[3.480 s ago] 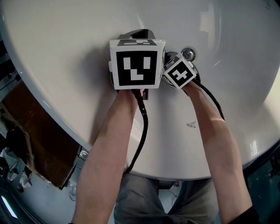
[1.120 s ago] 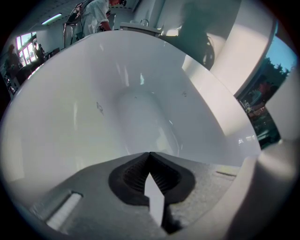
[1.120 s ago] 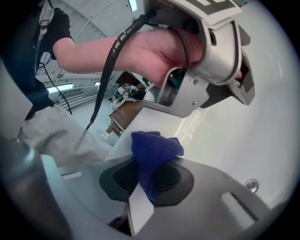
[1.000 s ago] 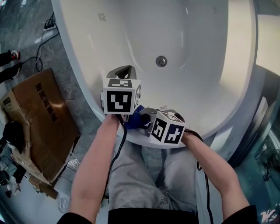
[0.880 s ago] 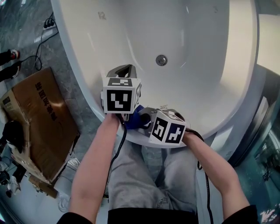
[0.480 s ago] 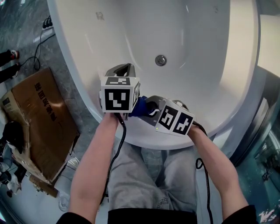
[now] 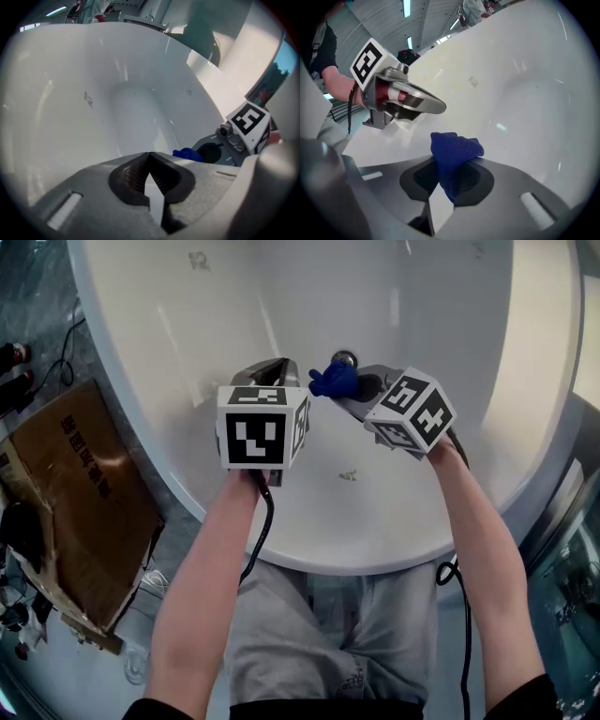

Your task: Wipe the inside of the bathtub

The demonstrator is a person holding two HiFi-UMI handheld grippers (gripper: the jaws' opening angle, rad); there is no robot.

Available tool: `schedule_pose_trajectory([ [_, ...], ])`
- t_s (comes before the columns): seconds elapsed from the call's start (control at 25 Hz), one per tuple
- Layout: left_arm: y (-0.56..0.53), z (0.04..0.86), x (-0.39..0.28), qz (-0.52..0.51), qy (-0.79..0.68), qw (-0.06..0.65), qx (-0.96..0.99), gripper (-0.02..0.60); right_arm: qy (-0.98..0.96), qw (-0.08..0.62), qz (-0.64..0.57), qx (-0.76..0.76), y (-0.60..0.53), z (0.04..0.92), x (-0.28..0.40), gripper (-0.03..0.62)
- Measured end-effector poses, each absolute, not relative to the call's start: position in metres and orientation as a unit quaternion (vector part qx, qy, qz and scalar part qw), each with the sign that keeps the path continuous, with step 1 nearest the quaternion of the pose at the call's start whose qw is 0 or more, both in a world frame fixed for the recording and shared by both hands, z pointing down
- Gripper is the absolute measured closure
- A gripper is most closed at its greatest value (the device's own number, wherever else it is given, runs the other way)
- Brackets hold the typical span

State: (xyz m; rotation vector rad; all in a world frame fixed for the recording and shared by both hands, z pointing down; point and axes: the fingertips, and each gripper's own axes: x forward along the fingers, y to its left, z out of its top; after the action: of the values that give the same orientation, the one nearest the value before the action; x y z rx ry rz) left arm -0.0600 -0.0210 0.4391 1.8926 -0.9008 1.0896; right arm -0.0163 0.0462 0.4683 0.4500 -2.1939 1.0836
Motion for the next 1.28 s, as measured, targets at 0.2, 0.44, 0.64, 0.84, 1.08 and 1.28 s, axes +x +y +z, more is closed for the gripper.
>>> schedule_pose_trajectory([
  [0.2, -0.016, 0.474, -0.066, 0.425, -0.361, 0.407, 0.723, 0.578, -0.818, 0.366, 0.419, 0.149, 0.056, 0.532, -0.007, 0.528],
  [0.44, -0.012, 0.509, -0.062, 0.438, -0.342, 0.412, 0.722, 0.578, -0.786, 0.399, 0.45, 0.145, 0.076, 0.591, 0.004, 0.53],
  [0.64, -0.004, 0.539, -0.053, 0.431, -0.337, 0.439, 0.713, 0.578, -0.774, 0.407, 0.463, 0.147, 0.092, 0.627, 0.004, 0.528],
  [0.84, 0.006, 0.549, -0.046, 0.442, -0.321, 0.444, 0.711, 0.578, -0.761, 0.416, 0.473, 0.154, 0.104, 0.648, -0.002, 0.53],
  [1.08, 0.011, 0.555, -0.055, 0.446, -0.327, 0.454, 0.699, 0.578, -0.751, 0.431, 0.482, 0.136, 0.122, 0.658, -0.006, 0.53],
  [1.28, 0.013, 0.556, -0.056, 0.449, -0.323, 0.455, 0.698, 0.578, -0.742, 0.44, 0.492, 0.118, 0.133, 0.66, -0.01, 0.53],
])
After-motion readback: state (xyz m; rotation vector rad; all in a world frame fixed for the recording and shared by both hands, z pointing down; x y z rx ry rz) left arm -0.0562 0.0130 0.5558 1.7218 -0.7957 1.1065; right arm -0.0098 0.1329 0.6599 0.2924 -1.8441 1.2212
